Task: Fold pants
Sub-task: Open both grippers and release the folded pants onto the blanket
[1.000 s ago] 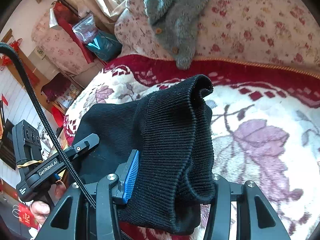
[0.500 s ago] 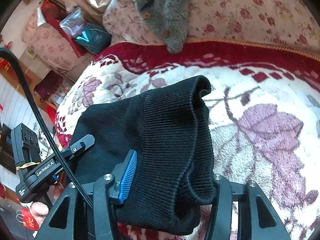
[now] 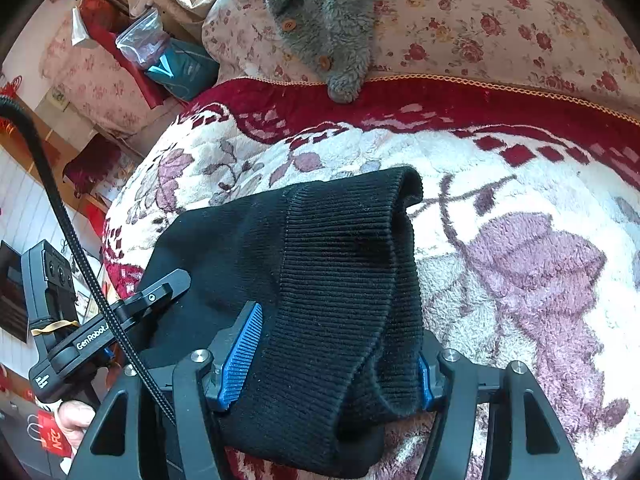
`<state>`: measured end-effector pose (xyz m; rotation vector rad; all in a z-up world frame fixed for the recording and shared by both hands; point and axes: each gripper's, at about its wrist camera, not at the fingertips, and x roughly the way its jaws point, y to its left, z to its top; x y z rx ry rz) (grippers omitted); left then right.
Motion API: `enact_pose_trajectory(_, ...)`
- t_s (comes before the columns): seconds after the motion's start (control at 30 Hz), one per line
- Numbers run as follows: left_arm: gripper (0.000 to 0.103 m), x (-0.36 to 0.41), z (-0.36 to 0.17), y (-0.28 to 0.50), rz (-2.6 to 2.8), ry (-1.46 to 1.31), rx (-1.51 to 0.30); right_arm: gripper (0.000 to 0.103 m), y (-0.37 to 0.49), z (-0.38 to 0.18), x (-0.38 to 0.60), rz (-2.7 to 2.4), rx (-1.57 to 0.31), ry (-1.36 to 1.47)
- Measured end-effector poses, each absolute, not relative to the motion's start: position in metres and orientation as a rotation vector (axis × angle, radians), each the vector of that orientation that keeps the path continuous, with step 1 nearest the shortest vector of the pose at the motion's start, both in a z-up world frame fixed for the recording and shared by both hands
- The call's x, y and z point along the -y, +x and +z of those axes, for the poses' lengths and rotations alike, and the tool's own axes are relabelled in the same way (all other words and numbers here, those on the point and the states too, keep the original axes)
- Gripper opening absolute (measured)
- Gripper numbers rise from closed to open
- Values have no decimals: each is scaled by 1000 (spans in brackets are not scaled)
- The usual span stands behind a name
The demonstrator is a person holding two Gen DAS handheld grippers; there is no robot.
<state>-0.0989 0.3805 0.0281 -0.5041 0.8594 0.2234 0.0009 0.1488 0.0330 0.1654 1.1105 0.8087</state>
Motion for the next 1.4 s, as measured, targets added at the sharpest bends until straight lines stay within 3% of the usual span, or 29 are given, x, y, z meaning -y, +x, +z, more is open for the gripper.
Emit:
enact_pose_trajectory(0.4, 50, -375, 33, -101, 263, -477, -869, 62, -2, 40, -144, 796, -1110, 146)
enact_pose_trajectory(1.4, 50, -357, 56, -119, 357, -404, -874, 62, -23, 69, -135, 775, -1031, 64)
